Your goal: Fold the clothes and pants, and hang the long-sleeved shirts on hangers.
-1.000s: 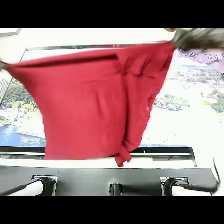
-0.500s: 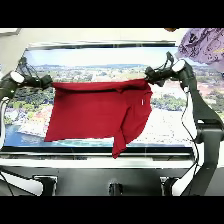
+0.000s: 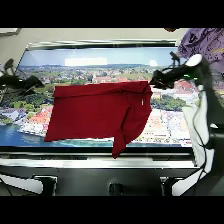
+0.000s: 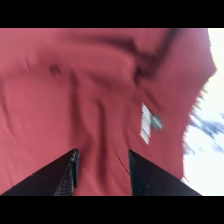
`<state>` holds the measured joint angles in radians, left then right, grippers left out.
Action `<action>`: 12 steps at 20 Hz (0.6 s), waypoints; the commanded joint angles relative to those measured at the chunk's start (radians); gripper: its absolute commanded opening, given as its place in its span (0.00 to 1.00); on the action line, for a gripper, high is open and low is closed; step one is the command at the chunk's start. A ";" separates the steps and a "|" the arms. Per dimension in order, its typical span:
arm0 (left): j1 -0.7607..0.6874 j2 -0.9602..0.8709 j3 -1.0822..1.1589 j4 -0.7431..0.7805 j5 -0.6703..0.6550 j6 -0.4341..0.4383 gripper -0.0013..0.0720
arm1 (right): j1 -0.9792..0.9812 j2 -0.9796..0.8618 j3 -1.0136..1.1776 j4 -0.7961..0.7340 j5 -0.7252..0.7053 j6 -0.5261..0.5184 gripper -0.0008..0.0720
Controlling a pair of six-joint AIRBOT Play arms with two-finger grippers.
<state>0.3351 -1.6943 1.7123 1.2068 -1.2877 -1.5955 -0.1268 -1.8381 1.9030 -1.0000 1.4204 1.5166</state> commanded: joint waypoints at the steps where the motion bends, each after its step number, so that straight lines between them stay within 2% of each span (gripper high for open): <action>1: 0.113 0.109 -0.068 -0.033 -0.182 0.003 0.94 | -0.108 0.150 -0.175 0.032 0.116 -0.142 0.53; 2: 0.140 0.158 -0.138 -0.033 -0.168 0.002 0.94 | -0.131 0.199 -0.290 0.055 0.098 -0.154 0.53; 7: 0.189 0.338 -0.496 -0.037 -0.098 0.002 0.94 | -0.148 0.428 -0.945 0.231 -0.071 -0.344 0.53; 9: 0.185 0.345 -0.548 -0.037 -0.098 0.002 0.94 | -0.148 0.467 -1.109 0.287 -0.127 -0.399 0.53; 12: 0.174 0.341 -0.556 -0.037 -0.084 0.002 0.94 | -0.148 0.471 -1.232 0.338 -0.177 -0.463 0.53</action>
<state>0.5102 -1.3701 1.2053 1.1694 -1.3861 -1.5932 -0.2714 -1.4002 0.8398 -0.7406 1.3155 1.1446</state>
